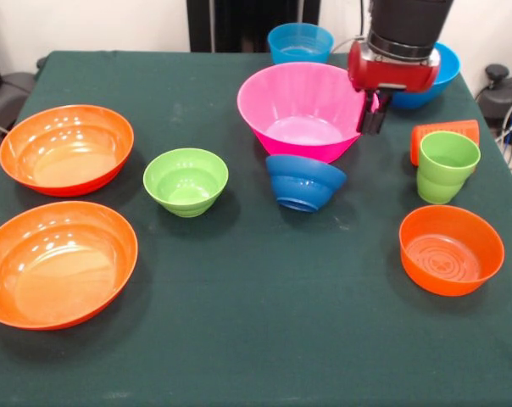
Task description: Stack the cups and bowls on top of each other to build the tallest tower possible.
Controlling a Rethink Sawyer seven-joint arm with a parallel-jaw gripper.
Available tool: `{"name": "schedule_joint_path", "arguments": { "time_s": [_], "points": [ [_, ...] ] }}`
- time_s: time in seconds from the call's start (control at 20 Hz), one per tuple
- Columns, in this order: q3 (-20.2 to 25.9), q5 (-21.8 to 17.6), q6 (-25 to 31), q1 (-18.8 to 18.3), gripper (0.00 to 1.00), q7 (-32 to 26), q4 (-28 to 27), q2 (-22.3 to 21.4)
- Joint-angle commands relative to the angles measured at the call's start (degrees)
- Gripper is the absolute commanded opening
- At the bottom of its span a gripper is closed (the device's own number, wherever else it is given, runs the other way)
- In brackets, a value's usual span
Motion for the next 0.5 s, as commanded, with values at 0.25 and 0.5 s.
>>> {"name": "schedule_joint_path", "arguments": {
  "time_s": [0.25,0.5],
  "points": [
    [-0.10,9.47,14.61,9.90,0.00,17.53,-7.01,2.37],
    [-2.29,13.62,16.93,13.60,0.00,21.02,-11.09,5.23]
  ]
}}
